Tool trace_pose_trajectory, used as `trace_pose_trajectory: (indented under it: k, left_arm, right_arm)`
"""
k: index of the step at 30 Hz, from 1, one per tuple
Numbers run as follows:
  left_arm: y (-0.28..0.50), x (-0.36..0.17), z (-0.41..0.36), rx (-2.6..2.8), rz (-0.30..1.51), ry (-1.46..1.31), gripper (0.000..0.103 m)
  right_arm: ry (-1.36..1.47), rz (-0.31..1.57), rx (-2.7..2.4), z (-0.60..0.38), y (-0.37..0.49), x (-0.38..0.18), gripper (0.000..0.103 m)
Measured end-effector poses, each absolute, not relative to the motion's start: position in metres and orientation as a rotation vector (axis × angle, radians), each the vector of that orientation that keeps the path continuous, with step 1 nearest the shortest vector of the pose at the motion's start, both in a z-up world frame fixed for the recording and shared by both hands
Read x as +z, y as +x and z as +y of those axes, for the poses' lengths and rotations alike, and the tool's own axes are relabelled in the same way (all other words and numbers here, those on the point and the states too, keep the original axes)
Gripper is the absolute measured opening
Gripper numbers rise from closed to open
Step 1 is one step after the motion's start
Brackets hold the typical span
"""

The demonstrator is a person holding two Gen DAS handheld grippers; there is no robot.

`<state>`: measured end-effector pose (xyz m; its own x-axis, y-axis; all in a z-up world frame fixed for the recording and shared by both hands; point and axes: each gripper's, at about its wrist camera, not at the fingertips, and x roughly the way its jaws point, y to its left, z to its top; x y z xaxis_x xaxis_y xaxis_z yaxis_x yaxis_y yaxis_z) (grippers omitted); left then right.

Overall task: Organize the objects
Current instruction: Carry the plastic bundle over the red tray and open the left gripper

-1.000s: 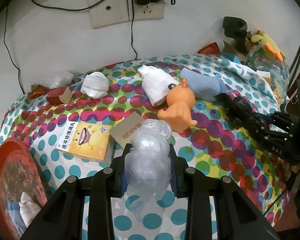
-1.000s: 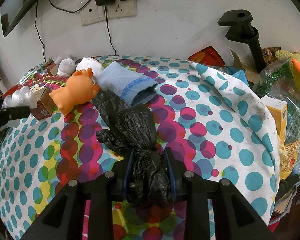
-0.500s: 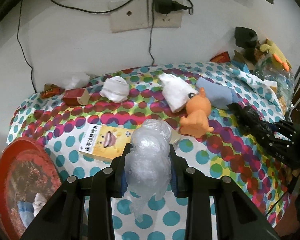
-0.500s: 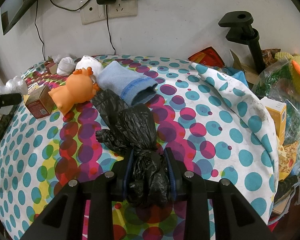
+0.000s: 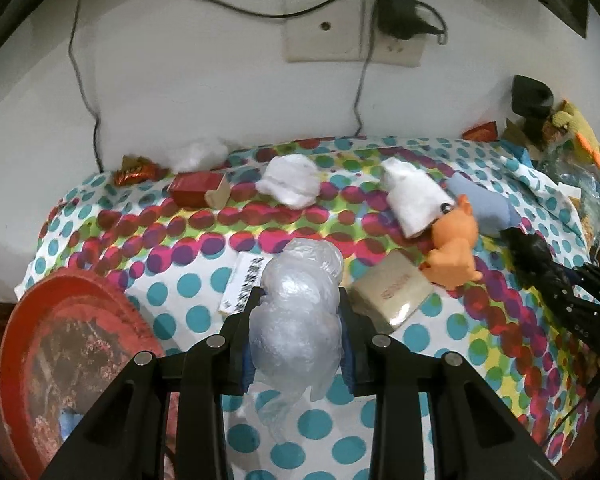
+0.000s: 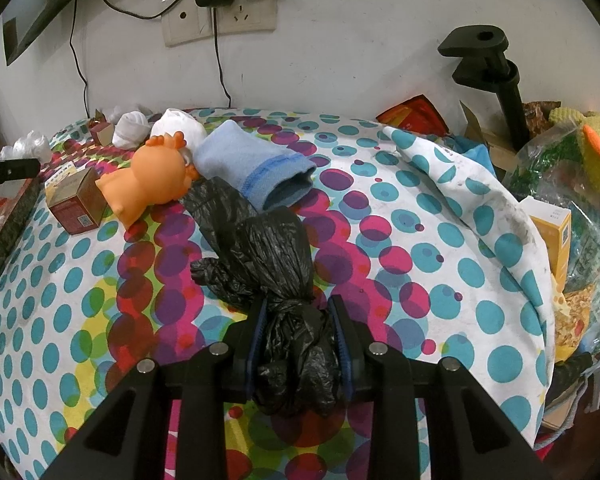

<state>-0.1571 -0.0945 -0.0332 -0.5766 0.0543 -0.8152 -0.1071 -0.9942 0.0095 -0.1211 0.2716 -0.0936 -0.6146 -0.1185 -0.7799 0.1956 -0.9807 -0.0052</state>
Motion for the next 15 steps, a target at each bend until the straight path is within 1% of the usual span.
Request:
trace_pose_trajectory:
  k: [15]
  left_arm:
    - [-0.149, -0.039, -0.141, 2.765, 0.030, -1.441, 0.030]
  right_arm:
    - [1.282, 0.140, -2.674, 0.271, -0.121, -0.094, 0.032]
